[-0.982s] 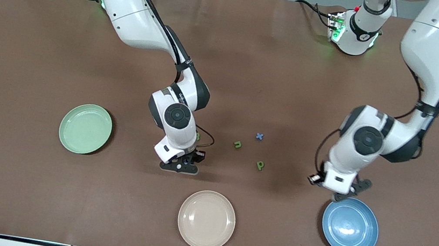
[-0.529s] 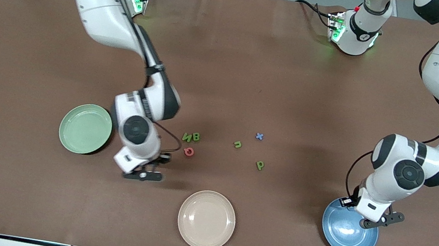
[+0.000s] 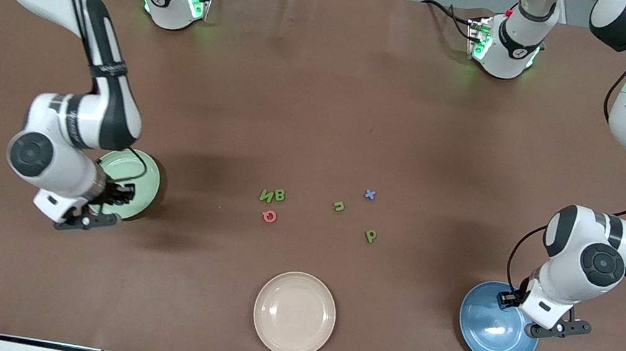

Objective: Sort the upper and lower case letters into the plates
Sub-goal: 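Carry letters to the green plate and blue bowl with both grippers, release, then grasp the red Q with the right gripper while the left gripper grasps d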

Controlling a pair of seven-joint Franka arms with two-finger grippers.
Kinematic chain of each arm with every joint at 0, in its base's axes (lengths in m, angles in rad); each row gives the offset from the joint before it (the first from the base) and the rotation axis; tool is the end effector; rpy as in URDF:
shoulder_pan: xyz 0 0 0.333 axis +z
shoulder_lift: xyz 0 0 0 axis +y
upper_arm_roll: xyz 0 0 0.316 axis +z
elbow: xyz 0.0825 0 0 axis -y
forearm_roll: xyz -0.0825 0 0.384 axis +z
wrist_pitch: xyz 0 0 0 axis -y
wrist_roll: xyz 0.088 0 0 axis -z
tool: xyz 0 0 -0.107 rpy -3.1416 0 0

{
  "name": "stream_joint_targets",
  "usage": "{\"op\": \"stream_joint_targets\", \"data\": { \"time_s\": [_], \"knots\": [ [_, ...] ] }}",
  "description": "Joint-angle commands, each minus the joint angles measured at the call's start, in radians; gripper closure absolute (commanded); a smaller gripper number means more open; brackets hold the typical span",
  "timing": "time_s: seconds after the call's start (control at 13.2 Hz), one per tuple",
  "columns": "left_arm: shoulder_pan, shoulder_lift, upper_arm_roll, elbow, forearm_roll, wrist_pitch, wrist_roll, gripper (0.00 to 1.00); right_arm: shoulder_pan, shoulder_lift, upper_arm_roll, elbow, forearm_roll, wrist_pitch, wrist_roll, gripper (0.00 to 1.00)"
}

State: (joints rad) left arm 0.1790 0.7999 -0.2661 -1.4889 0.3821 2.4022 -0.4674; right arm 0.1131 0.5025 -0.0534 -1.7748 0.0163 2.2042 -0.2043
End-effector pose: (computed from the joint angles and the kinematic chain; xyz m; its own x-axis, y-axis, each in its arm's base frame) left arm 0.7294 -0.0249 0.2221 0.9644 0.2001 0.1728 0.2083 -0.9776 -0.0304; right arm 0.6488 0.0420 0.2709 0.9639 0.2560 -0.0734 0.2566 -0.9665 -0.0016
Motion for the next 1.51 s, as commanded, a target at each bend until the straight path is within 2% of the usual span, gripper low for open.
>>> {"op": "stream_joint_targets", "data": {
  "time_s": [0.0,0.3,0.38,0.45,0.53,0.68,0.76,0.91,1.21,1.44],
  "knots": [
    [-0.029,-0.033,-0.011,0.004,0.011,-0.046,-0.034,0.0,-0.061,-0.11,0.024,-0.225,0.054,0.109,-0.088,1.0],
    [-0.11,-0.044,-0.08,0.004,0.011,-0.132,-0.281,0.0,-0.061,-0.11,0.026,-0.402,0.056,0.343,-0.09,0.98],
    [-0.146,-0.042,-0.088,0.004,0.009,-0.135,-0.347,0.0,-0.059,-0.108,0.026,-0.416,0.056,0.365,-0.089,0.92],
    [-0.185,-0.036,-0.088,0.006,0.011,-0.135,-0.42,0.04,-0.056,-0.108,0.026,-0.413,0.056,0.355,-0.086,0.53],
    [-0.223,-0.028,-0.088,0.007,0.009,-0.135,-0.486,0.13,-0.055,-0.108,0.026,-0.408,0.056,0.353,-0.083,0.01],
    [-0.292,-0.01,-0.087,0.012,0.007,-0.133,-0.571,0.26,-0.053,-0.11,0.032,-0.349,0.057,0.283,-0.076,0.0],
    [-0.32,0.002,-0.087,0.013,0.007,-0.133,-0.591,0.29,-0.041,-0.108,0.041,-0.301,0.068,0.229,-0.057,0.0],
    [-0.363,0.016,-0.087,0.013,0.006,-0.129,-0.652,0.3,0.038,-0.104,0.043,-0.191,0.099,0.142,0.113,0.0],
    [-0.424,0.054,-0.087,0.027,0.006,-0.126,-0.737,0.31,0.233,0.032,0.041,-0.007,0.097,0.14,0.481,0.0],
    [-0.438,0.079,-0.087,0.035,0.006,-0.124,-0.748,0.37,0.351,0.152,0.041,0.13,0.087,0.144,0.704,0.0]
  ]
}}
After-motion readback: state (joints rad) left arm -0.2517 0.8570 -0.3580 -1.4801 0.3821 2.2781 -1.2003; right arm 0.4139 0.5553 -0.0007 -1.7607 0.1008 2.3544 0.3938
